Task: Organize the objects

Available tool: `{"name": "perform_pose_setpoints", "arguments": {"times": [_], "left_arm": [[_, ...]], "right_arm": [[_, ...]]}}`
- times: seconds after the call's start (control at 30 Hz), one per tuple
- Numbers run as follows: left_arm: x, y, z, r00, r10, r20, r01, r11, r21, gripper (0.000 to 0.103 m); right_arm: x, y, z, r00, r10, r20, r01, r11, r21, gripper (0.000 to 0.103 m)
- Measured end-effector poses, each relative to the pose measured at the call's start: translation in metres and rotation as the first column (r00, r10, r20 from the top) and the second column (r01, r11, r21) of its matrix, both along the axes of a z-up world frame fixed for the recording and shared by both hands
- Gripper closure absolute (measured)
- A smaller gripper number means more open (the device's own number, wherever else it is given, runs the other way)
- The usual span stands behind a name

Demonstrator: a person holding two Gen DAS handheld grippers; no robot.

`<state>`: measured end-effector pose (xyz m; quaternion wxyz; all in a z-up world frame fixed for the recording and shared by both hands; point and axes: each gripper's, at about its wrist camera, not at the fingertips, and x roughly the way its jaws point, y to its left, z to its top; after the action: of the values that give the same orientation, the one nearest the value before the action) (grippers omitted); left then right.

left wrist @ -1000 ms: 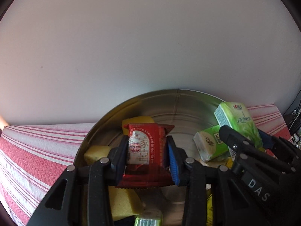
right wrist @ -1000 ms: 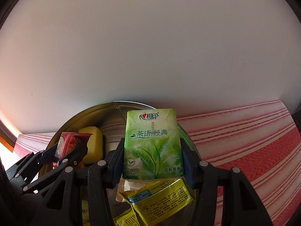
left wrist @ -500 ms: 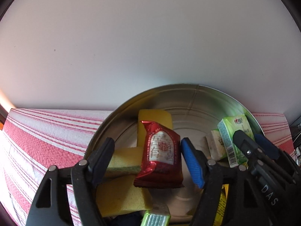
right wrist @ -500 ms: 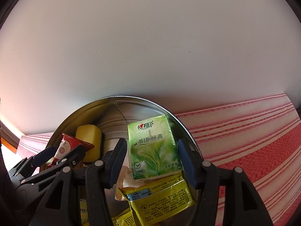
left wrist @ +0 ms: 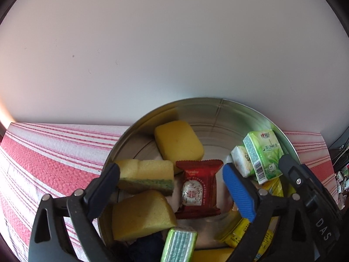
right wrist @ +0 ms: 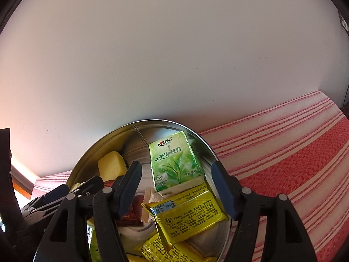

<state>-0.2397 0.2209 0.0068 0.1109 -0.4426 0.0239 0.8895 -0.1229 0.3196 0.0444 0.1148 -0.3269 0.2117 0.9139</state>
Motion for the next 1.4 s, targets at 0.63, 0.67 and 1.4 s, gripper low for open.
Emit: {"name": "perform_pose_setpoints", "arguments": {"times": [0.63,0.67,1.4], "left_arm": [[0.07,-0.01,0.01,0.941,-0.049,-0.336,0.041,0.999,-0.03,0.0],[0.075,-0.012,0.014,0.939,-0.047,-0.341,0.042,0.999,-0.023,0.0],[0.127,-0.052,-0.008,0.874,0.037,-0.485,-0.017,0.999,0.045,0.0]], "right_arm": [[0.091,-0.036,-0.002,0.916,-0.114,-0.386,0.225,0.941,0.255,0.01],[0.093,-0.036,-0.004,0.912,-0.12,-0.391,0.233,0.938,0.255,0.01],[0.145,-0.061,0.004,0.87,-0.113,-0.48,0.282,0.913,0.296,0.009]]}}
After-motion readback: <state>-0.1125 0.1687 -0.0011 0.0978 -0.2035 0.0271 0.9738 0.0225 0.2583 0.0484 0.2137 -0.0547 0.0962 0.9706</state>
